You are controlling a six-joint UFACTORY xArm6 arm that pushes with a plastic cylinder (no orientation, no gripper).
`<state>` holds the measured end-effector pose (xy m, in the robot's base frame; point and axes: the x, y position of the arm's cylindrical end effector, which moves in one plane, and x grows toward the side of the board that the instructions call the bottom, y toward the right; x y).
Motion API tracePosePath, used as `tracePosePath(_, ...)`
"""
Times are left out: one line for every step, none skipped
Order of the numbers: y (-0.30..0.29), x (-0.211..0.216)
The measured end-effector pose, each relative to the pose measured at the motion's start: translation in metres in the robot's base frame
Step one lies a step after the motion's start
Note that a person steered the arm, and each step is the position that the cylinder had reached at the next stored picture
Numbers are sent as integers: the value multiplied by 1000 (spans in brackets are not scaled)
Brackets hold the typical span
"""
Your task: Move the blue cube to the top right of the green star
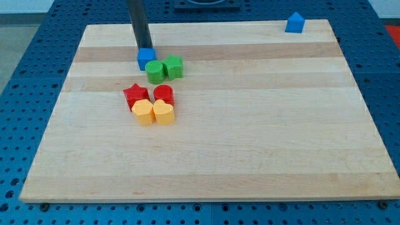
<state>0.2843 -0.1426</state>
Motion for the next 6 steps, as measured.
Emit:
tracePosePath(-17, 6)
tracePosePath(-55, 7)
tracePosePath(-91, 14)
tracePosePath(-92, 46)
tracePosePath(-75, 54)
tracePosePath(-21, 52)
